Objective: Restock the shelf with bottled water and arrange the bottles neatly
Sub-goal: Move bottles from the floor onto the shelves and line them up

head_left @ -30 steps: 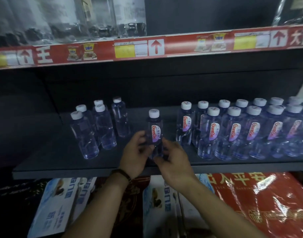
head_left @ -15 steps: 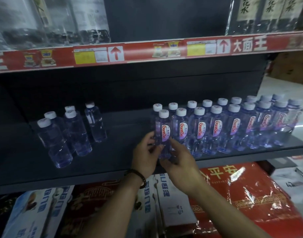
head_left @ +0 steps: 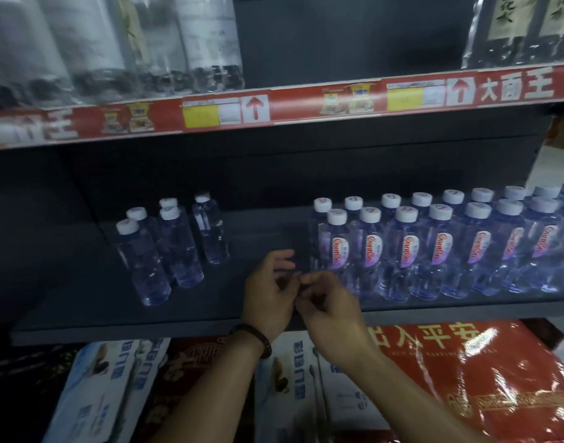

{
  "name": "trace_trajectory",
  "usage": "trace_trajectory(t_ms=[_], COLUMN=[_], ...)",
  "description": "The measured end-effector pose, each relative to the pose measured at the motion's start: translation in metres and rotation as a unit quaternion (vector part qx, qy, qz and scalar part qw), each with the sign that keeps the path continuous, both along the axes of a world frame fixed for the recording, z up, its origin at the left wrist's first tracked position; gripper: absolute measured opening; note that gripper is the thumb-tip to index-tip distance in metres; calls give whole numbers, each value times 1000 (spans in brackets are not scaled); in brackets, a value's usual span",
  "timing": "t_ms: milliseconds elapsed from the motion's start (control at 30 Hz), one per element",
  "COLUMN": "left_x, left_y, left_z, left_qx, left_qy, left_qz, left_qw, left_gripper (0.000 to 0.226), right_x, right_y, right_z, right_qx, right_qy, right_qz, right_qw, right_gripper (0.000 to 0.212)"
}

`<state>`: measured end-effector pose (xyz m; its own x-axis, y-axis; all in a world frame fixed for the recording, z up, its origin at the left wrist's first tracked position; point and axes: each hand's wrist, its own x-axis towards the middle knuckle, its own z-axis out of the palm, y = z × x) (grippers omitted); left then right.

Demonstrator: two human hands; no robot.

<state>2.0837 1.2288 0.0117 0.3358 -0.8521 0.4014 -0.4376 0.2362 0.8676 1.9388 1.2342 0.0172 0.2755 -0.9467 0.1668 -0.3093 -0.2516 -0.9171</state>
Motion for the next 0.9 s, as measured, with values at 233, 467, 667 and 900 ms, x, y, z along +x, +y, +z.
trace_trajectory(t_ms=[233, 467, 667, 900], left_x=[124, 200, 207, 217], left_y=[57, 78, 89, 86], left_z=[3, -10, -11, -18], left_qx=[-103, -23, 30, 54], left_qy=[-145, -2, 73, 9], left_qz=[283, 331, 167, 183], left_qw=[942, 943, 983, 982], left_gripper=[28, 46, 54, 38], right_x=[105, 185, 223, 223], right_y=[5, 13, 22, 19], right_z=[-3, 2, 0, -10], right_qx=[-1, -1, -36, -28], right_qy=[-23, -39, -45, -45], right_qz=[85, 174, 235, 242], right_qw=[996, 984, 970, 969], right_gripper=[26, 40, 52, 53])
